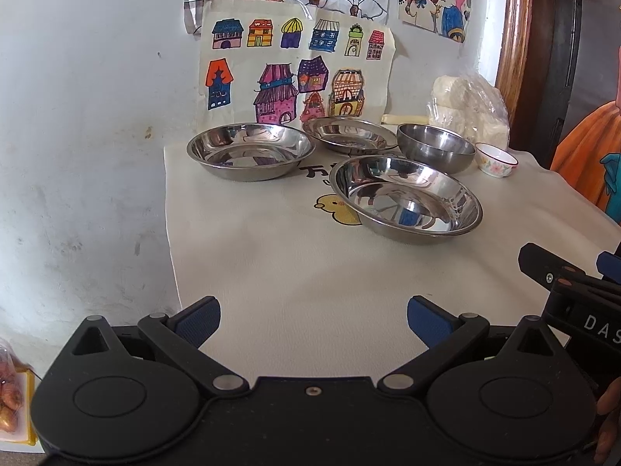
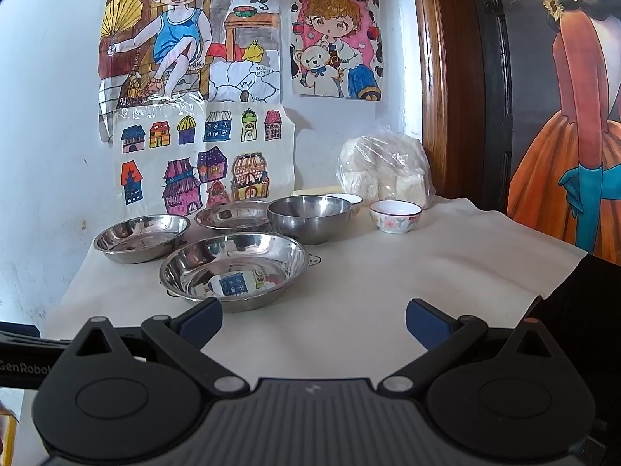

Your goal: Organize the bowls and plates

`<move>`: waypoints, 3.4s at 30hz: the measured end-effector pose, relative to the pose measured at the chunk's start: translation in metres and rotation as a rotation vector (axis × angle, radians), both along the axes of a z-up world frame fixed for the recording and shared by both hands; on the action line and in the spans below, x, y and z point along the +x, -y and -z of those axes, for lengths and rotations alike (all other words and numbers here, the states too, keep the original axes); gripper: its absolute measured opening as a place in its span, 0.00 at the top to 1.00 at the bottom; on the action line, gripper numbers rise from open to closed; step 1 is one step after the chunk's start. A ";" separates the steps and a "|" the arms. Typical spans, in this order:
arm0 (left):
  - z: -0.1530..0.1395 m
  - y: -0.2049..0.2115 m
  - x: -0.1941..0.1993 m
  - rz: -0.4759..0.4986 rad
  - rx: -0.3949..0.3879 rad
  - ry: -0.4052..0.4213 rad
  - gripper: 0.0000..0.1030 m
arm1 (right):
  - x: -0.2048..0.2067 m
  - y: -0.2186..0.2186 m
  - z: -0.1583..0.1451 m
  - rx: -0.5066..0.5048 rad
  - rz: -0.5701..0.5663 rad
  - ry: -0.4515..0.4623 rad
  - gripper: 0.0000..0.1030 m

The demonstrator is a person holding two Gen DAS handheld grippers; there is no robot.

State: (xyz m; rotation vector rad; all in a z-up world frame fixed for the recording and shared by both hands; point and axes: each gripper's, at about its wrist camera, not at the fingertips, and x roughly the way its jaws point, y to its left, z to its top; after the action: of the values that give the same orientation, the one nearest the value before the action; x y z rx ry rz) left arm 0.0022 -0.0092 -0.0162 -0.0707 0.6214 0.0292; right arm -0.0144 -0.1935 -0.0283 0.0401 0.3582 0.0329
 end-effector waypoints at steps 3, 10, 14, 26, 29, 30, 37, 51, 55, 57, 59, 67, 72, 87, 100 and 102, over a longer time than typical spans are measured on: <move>-0.003 -0.002 0.003 0.005 0.002 -0.005 0.01 | 0.001 0.000 0.000 0.003 -0.002 -0.004 0.00; -0.009 -0.010 0.011 0.019 -0.013 0.012 0.01 | 0.008 0.004 0.002 0.009 -0.008 -0.016 0.00; -0.017 -0.023 0.027 0.013 -0.037 0.015 0.01 | 0.015 0.003 0.003 0.012 -0.026 -0.028 0.00; -0.036 -0.096 0.095 -0.117 -0.041 0.072 0.01 | 0.086 -0.022 -0.038 -0.021 -0.178 0.010 0.00; -0.039 -0.115 0.113 -0.157 -0.028 0.094 0.01 | 0.113 -0.035 -0.046 -0.019 -0.227 0.006 0.00; -0.039 -0.120 0.118 -0.173 -0.025 0.108 0.01 | 0.123 -0.041 -0.047 -0.016 -0.244 0.001 0.00; -0.030 -0.152 0.164 -0.191 -0.006 0.132 0.01 | 0.192 -0.084 -0.044 0.004 -0.391 -0.110 0.00; -0.006 -0.174 0.224 -0.042 -0.004 0.068 0.13 | 0.264 -0.141 -0.018 0.021 -0.483 -0.290 0.11; -0.001 -0.175 0.228 -0.034 -0.025 0.050 0.26 | 0.270 -0.151 -0.015 0.009 -0.488 -0.314 0.18; 0.001 -0.175 0.230 -0.045 -0.022 0.042 0.35 | 0.271 -0.155 -0.013 -0.007 -0.485 -0.325 0.23; 0.003 -0.176 0.232 -0.044 -0.035 0.031 0.44 | 0.273 -0.158 -0.010 -0.019 -0.483 -0.339 0.28; 0.008 -0.175 0.236 -0.021 -0.064 0.014 0.83 | 0.276 -0.160 -0.002 -0.011 -0.464 -0.373 0.60; 0.006 -0.178 0.233 -0.036 -0.097 0.012 0.84 | 0.273 -0.158 -0.003 -0.008 -0.436 -0.361 0.71; -0.033 -0.121 0.200 0.073 -0.154 0.095 0.83 | 0.229 -0.103 -0.040 0.038 -0.367 -0.250 0.74; -0.021 -0.035 0.189 0.217 -0.118 0.025 0.82 | 0.177 -0.024 -0.039 0.026 -0.212 -0.264 0.74; -0.018 -0.026 0.189 0.228 -0.099 0.012 0.82 | 0.170 -0.017 -0.037 0.013 -0.190 -0.266 0.74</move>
State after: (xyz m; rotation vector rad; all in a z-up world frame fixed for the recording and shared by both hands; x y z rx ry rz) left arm 0.1913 0.0172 0.0016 -0.0950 0.6153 -0.2224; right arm 0.1555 -0.1762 0.0083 0.0228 0.6274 0.2195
